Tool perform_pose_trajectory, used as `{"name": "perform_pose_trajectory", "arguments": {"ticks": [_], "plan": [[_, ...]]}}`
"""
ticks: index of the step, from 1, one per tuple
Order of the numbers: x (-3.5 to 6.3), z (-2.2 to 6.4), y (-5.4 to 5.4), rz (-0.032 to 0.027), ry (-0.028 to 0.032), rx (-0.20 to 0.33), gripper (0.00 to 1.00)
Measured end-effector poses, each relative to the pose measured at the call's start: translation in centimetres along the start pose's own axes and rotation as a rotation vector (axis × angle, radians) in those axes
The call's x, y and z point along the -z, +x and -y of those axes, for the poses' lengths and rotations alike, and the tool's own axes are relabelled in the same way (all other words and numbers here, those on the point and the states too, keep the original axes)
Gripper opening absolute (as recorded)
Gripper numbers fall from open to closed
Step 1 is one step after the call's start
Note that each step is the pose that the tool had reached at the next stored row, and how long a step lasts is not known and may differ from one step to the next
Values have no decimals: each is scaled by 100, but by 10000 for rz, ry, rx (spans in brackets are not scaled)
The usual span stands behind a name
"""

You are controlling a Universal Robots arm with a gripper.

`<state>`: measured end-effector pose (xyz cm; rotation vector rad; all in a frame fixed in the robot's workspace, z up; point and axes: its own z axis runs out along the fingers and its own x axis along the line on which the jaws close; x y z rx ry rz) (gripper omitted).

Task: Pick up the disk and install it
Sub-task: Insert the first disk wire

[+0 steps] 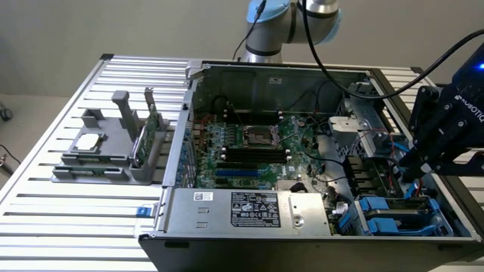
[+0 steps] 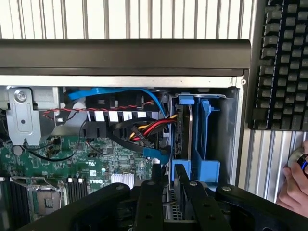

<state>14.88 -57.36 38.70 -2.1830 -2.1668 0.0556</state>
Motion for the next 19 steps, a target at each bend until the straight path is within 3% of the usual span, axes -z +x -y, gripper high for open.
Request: {"name": "perform_pose_trajectory", "arguments": {"ticks": [10, 19], "plan": [[-45, -3, 6, 56, -134, -265, 25], [-96, -7, 8, 67, -279, -444, 25]]}}
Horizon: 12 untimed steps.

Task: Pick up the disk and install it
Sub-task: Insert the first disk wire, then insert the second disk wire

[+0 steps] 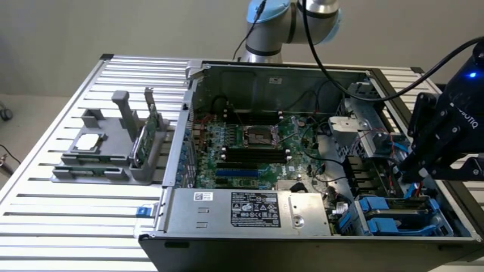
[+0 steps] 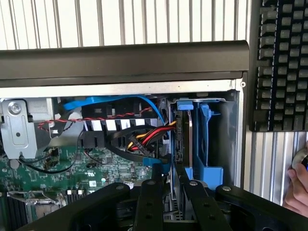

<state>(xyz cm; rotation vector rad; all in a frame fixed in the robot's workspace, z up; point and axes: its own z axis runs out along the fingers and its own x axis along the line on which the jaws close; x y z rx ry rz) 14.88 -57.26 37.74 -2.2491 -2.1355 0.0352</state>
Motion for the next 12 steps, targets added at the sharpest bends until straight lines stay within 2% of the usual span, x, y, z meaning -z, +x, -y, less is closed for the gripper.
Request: {"name": "perform_pose_trajectory", "arguments": {"ticks": [9, 11, 12], "plan": [[-36, 4, 5, 0, -230, -110, 25], [-38, 18, 5, 2, -281, -140, 23], [-40, 28, 5, 2, -299, -153, 17]]}}
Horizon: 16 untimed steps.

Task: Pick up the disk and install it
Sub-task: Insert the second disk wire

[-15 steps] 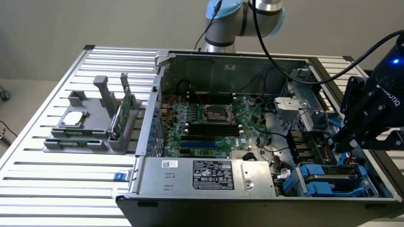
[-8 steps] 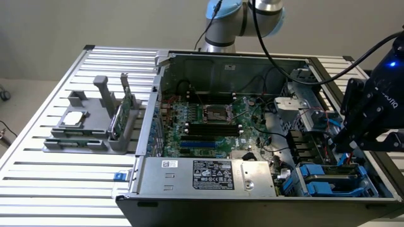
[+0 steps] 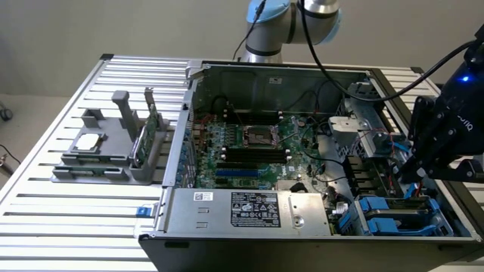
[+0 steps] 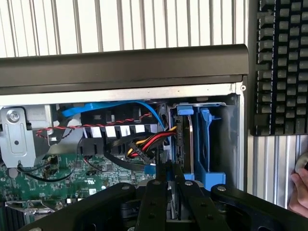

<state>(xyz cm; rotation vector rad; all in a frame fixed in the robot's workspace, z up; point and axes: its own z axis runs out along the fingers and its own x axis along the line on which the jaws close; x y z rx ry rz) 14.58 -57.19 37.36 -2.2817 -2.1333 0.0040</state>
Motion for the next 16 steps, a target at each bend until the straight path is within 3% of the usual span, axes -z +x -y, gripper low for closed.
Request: {"name": "perform_pose_trajectory", "arguments": {"ticks": [10, 16], "plan": [[-9, 60, -4, 26, -101, -73, 16], [-86, 57, -33, 23, -154, -73, 16]]}}
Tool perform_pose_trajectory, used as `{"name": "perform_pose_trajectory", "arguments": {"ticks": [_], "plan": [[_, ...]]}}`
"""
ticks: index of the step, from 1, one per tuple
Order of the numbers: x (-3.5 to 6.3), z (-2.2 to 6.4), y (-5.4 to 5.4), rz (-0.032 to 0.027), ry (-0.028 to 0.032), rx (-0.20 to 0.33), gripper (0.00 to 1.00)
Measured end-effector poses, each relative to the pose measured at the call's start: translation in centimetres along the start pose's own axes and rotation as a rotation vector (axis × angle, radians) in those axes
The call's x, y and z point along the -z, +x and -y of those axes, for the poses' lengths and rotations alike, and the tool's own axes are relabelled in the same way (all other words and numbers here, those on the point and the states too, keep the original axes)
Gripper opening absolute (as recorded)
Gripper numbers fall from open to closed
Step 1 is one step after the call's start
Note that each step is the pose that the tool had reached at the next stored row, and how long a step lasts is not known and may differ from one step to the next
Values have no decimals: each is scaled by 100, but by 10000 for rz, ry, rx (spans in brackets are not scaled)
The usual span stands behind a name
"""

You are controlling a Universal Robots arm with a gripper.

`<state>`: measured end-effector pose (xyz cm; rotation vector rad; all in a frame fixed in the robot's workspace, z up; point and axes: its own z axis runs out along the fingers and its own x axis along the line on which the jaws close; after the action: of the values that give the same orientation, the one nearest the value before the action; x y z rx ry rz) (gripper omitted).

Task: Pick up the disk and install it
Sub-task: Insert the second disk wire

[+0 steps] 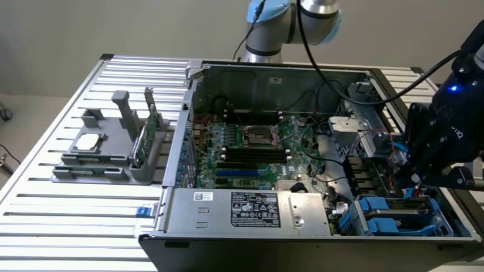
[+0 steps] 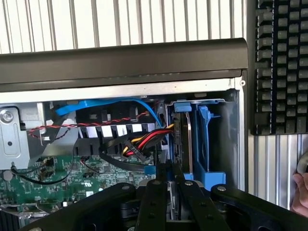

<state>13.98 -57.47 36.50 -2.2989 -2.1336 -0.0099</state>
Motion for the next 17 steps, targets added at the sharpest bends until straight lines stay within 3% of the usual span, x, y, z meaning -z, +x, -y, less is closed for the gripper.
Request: {"name": "perform_pose_trajectory", "arguments": {"ticks": [11, 17], "plan": [[-75, -15, -79, -12, -31, 0, 16], [-120, -25, -94, -30, -124, 3, 16]]}}
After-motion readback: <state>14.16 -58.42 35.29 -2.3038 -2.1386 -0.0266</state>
